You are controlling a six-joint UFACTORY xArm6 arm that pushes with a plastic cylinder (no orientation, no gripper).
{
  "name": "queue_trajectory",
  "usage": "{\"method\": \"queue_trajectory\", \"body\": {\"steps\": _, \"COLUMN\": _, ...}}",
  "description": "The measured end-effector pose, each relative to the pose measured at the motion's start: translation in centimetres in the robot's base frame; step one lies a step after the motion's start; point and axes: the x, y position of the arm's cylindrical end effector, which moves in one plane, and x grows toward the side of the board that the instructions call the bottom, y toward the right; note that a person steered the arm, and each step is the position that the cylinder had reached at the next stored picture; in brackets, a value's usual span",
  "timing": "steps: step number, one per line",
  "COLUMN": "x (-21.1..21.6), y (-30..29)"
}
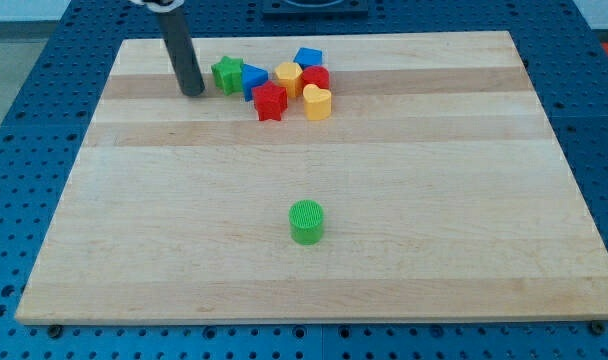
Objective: Push the green star into the hexagon
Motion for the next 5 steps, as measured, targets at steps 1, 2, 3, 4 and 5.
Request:
{"method": "queue_trajectory", "body": {"steps": 1, "x": -3.6, "y": 2.3}}
{"method": "queue_trajectory", "body": {"steps": 2, "x": -6.3, "y": 2.9}}
{"method": "queue_trajectory", "body": {"steps": 3, "x": -8.9, "y": 1.8}}
{"method": "queue_trajectory", "body": {"steps": 4, "x": -3.5, "y": -3.8}}
{"method": "queue_trajectory", "body": {"steps": 5, "x": 2.2, "y": -0.2}}
